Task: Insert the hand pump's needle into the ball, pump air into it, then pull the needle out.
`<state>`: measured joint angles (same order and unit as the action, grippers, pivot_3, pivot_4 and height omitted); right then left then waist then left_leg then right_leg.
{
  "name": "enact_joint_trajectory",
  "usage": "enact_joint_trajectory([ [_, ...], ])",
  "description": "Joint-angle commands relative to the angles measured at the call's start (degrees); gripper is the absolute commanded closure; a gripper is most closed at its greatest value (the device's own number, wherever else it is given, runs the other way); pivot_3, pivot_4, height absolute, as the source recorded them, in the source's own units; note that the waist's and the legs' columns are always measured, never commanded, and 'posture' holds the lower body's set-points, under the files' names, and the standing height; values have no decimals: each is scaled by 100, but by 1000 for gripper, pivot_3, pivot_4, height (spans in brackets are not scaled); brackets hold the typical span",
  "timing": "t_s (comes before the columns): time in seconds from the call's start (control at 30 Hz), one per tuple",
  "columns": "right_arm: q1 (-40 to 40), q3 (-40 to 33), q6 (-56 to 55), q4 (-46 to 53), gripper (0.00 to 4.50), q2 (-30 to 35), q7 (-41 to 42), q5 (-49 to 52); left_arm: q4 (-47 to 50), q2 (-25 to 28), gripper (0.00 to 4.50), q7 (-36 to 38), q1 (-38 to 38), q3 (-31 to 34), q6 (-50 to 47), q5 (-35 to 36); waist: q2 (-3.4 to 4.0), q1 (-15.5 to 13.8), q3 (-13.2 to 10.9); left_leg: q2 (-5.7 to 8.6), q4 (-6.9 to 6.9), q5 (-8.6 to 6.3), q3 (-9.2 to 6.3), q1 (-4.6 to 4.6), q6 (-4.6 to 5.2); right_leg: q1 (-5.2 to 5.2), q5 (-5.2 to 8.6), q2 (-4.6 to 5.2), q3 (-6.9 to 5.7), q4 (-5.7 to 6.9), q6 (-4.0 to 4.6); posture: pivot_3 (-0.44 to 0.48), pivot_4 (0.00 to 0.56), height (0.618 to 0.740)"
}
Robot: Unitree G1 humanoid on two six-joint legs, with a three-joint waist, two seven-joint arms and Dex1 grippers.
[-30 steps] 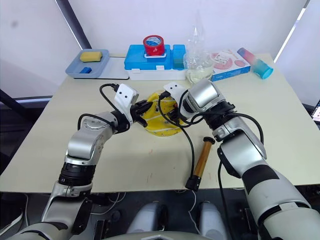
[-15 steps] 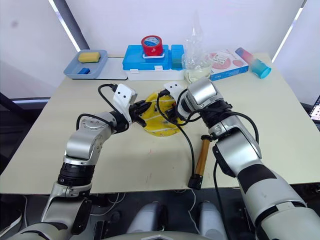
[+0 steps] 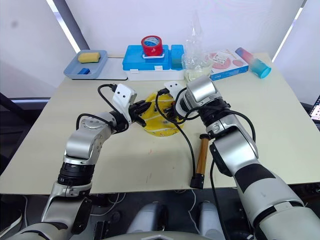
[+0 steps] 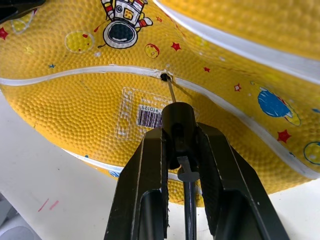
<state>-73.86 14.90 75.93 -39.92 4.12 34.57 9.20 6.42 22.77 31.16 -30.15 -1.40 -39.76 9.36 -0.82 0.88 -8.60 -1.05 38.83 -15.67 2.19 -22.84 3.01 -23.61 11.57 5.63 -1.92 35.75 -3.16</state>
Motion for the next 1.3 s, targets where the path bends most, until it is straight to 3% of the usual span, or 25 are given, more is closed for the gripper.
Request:
enact_joint_trajectory([
  [0.03,-243,-99,-278,-20,4181,-264,-55,43,-92,-187,4363,382,234,-519,-312,254,1,7,1,1,-3,-2,0,0,-4,-1,0,3,-1,0,0,0,150,737],
  [0.63,-257,-286,-850,-368,4181,-625,-64,-73,-57,-157,4363,505,274,-657,-315,237,0,73,22,10,-38,16,-7,12,-14,-3,1,-13,-12,-3,1,0,150,737],
  [1.0,160,130,-1156,60,4181,-141,513,-264,-307,-133,4363,439,243,-544,-90,116,3,94,26,10,-38,21,-15,13,-9,-1,1,-16,-15,-3,0,0,150,737],
  [1.3,730,386,-975,1227,4181,377,698,-217,-533,-143,4363,406,178,-456,95,18,6,-11,24,12,-41,22,-19,5,-8,-3,1,-13,-22,-12,1,0,150,737],
])
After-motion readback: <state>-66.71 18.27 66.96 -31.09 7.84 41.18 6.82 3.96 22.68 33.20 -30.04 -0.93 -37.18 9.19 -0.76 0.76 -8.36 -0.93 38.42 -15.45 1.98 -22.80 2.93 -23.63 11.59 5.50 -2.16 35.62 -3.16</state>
